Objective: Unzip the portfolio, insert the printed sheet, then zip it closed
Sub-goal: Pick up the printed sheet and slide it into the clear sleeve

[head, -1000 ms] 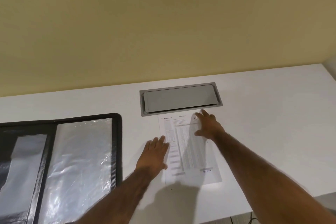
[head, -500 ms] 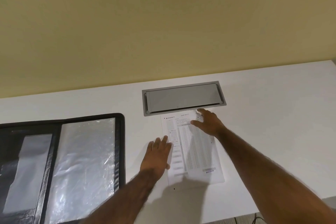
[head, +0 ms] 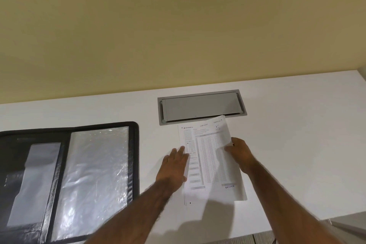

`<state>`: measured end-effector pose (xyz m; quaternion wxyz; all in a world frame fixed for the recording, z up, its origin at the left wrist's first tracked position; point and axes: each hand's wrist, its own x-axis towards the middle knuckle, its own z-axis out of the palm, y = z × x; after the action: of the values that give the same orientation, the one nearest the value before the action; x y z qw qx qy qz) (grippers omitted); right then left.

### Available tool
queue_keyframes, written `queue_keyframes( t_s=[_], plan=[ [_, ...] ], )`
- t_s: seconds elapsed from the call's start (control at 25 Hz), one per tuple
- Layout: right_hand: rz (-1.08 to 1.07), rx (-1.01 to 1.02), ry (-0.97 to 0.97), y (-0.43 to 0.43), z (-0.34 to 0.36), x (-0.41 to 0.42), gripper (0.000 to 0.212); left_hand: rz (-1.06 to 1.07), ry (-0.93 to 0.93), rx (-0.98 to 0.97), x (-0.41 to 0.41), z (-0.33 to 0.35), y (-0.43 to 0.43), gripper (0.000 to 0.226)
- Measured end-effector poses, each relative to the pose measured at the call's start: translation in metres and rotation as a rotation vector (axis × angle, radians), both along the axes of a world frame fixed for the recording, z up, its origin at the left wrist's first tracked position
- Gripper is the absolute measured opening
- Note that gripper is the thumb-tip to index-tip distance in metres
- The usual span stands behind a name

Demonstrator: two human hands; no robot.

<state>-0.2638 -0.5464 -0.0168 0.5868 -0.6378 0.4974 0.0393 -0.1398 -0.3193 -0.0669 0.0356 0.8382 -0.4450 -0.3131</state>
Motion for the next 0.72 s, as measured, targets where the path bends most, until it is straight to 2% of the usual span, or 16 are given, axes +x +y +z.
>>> queue_keyframes(
  t_s=[0.08, 0.16, 0.24, 0.32, 0.4, 0.52, 0.6, 0.72],
  plan=[
    [0.017, -0.008, -0.062, 0.004, 0.010, -0.002, 0.019, 0.249, 0.178, -0.214, 0.008, 0.008, 0.000, 0.094],
    [0.016, 0.015, -0.143, 0.006, 0.020, 0.001, 0.023, 0.692, 0.468, -0.413, 0.026, 0.024, -0.001, 0.102],
    [0.000, 0.043, -0.239, 0.010, 0.034, 0.009, 0.028, 0.977, 0.787, -0.511, 0.050, 0.037, 0.004, 0.105],
    [0.000, 0.060, -0.336, 0.017, 0.049, 0.024, 0.032, 0.980, 1.017, -0.571, 0.076, 0.051, 0.010, 0.072],
    [0.016, 0.045, -0.422, 0.028, 0.064, 0.045, 0.034, 0.932, 1.073, -0.606, 0.095, 0.068, 0.016, 0.046],
    [0.013, 0.013, -0.534, 0.047, 0.080, 0.075, 0.034, 0.970, 1.115, -0.753, 0.117, 0.088, 0.028, 0.050],
    [0.003, 0.012, -0.581, 0.061, 0.087, 0.089, 0.032, 0.996, 1.118, -0.853, 0.127, 0.101, 0.037, 0.044],
    [-0.008, -0.011, -0.590, 0.078, 0.089, 0.104, 0.030, 0.972, 1.019, -0.891, 0.127, 0.117, 0.045, 0.037]
  ],
)
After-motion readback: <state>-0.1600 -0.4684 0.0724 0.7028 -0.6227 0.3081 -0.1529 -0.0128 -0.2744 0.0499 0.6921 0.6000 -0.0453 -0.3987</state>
